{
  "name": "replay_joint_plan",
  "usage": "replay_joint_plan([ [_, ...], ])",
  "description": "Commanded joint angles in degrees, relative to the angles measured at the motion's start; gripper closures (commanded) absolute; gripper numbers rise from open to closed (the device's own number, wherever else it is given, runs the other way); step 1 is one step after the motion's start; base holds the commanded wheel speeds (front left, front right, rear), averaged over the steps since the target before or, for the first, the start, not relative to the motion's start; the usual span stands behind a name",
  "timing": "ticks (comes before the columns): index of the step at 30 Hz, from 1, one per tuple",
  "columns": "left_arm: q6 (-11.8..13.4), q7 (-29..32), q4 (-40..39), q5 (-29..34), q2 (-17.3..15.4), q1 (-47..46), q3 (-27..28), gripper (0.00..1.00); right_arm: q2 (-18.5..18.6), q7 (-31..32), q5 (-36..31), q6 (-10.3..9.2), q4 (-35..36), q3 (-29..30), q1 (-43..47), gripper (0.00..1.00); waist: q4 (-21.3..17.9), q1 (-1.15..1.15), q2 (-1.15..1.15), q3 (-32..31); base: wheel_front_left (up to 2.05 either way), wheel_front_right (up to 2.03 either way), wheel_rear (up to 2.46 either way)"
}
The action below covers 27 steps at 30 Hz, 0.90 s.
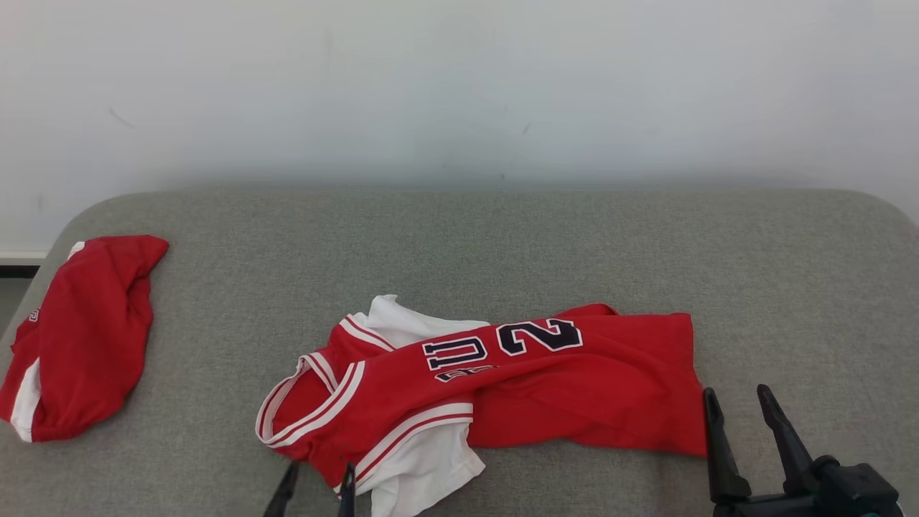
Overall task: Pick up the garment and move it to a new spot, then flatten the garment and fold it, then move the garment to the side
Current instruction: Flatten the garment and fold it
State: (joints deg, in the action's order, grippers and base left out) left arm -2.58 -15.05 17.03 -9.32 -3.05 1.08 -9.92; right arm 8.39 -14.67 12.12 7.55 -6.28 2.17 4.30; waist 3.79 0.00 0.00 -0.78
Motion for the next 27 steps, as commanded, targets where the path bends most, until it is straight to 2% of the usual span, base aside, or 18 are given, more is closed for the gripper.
replay_joint_plan([
  [1,-0.4,-0.2,0.7,-0.2,0.2,1.1,-0.9,0.00,-0.6,-0.4,-0.4,-0.13,0.7,-0.4,0.8,0.00,-0.6,0.00,0.00,0.3,0.00,0.00,0.00],
  [9,-0.8,0.6,7.9,-3.8,0.2,1.0,-7.2,0.00,-1.7,-0.5,-0.3,-0.13,1.6,-1.8,-0.1,0.00,-3.6,0.00,0.00,2.0,0.00,0.00,0.00],
  [17,0.1,0.0,16.0,-8.7,0.2,-4.6,-9.6,0.00,-1.9,-0.5,0.1,-0.13,1.0,-2.0,-0.4,0.00,-5.2,0.00,0.00,2.3,0.00,0.00,0.00],
  [18,0.0,0.0,16.9,-9.8,0.2,-5.3,-9.7,0.45,-1.9,-0.5,0.1,-0.13,0.9,-2.0,-0.3,0.00,-5.3,0.00,0.00,2.2,0.00,0.00,0.00],
  [19,0.1,-0.1,17.7,-10.5,0.1,-6.0,-9.7,0.95,-2.0,-0.5,0.0,-0.13,0.8,-1.9,-0.2,0.00,-5.2,0.00,0.00,2.1,0.00,0.00,0.00],
  [20,0.0,-0.1,18.7,-10.5,0.1,-6.5,-9.9,1.00,-2.0,-0.6,0.1,-0.13,0.7,-1.8,0.0,0.00,-5.1,0.00,0.00,1.9,0.00,0.00,0.00],
  [23,0.2,-0.2,19.1,-11.4,0.1,-7.8,-8.8,1.00,-2.3,-0.5,0.3,-0.13,0.5,-0.9,0.9,0.00,-3.8,0.00,0.00,1.2,0.00,0.00,0.00],
  [27,0.4,-0.2,14.5,-10.3,-0.6,-6.3,-6.8,1.00,-2.7,-0.5,0.7,-0.13,0.0,-0.2,1.9,0.00,-0.4,0.00,0.00,0.3,0.00,0.00,0.00],
])
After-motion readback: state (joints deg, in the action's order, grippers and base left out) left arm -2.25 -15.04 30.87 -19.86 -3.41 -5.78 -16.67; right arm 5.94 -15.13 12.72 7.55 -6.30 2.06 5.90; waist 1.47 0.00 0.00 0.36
